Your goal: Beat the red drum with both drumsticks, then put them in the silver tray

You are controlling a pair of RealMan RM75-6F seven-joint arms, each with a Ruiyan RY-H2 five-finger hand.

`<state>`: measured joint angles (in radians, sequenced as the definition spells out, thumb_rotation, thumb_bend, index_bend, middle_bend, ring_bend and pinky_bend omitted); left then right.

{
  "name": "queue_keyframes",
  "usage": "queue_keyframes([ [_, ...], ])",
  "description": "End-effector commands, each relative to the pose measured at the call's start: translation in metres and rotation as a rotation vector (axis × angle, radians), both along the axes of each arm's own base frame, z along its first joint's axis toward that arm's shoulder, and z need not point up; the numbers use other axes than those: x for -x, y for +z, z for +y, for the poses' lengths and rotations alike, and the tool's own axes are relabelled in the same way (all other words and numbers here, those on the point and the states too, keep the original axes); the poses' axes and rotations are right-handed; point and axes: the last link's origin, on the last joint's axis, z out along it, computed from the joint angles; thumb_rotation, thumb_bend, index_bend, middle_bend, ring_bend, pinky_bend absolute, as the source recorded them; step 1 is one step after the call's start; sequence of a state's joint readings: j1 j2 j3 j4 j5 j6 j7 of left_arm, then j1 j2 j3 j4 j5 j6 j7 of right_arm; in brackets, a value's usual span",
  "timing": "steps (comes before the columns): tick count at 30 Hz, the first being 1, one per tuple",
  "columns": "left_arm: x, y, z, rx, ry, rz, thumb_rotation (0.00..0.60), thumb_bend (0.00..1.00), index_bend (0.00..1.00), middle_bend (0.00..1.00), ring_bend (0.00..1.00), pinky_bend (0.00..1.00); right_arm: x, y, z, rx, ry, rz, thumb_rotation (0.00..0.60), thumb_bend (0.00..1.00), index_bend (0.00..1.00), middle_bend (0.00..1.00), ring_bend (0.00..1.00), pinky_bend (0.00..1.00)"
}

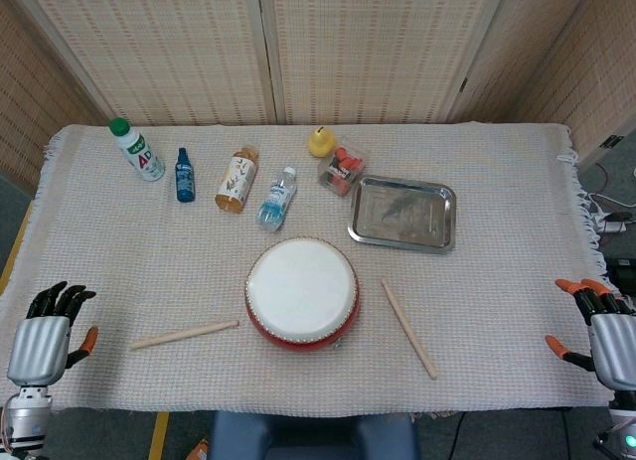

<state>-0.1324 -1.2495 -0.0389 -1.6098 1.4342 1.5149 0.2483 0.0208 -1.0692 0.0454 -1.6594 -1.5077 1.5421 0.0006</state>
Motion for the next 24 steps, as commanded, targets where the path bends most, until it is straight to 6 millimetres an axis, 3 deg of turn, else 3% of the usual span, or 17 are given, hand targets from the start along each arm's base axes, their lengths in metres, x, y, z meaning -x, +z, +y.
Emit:
queue_keyframes([
  [1, -0.001, 0.0, 0.0, 0.005, -0.002, 0.001, 0.6, 0.36, 0.27, 0.21, 0.1, 0.16, 0.0, 0.0, 0.001, -0.005, 0.005, -0.002, 0.6, 0.08, 0.24, 0.27, 0.17, 0.32],
  [10, -0.011, -0.019, 0.015, 0.078, -0.044, -0.034, 0.6, 0.37, 0.3, 0.21, 0.1, 0.16, -0.002, 0.003, -0.008, -0.005, 0.031, -0.005, 0.6, 0.08, 0.24, 0.27, 0.17, 0.32],
  [14, -0.015, -0.04, 0.026, 0.167, -0.055, -0.041, 0.6, 0.42, 0.31, 0.21, 0.1, 0.16, -0.005, 0.004, -0.014, -0.019, 0.05, -0.003, 0.6, 0.08, 0.24, 0.27, 0.17, 0.32],
  [24, -0.026, -0.105, 0.045, 0.34, -0.002, -0.055, 0.6, 0.41, 0.33, 0.21, 0.1, 0.16, -0.009, 0.001, -0.023, -0.044, 0.063, -0.008, 0.6, 0.08, 0.24, 0.27, 0.17, 0.32],
])
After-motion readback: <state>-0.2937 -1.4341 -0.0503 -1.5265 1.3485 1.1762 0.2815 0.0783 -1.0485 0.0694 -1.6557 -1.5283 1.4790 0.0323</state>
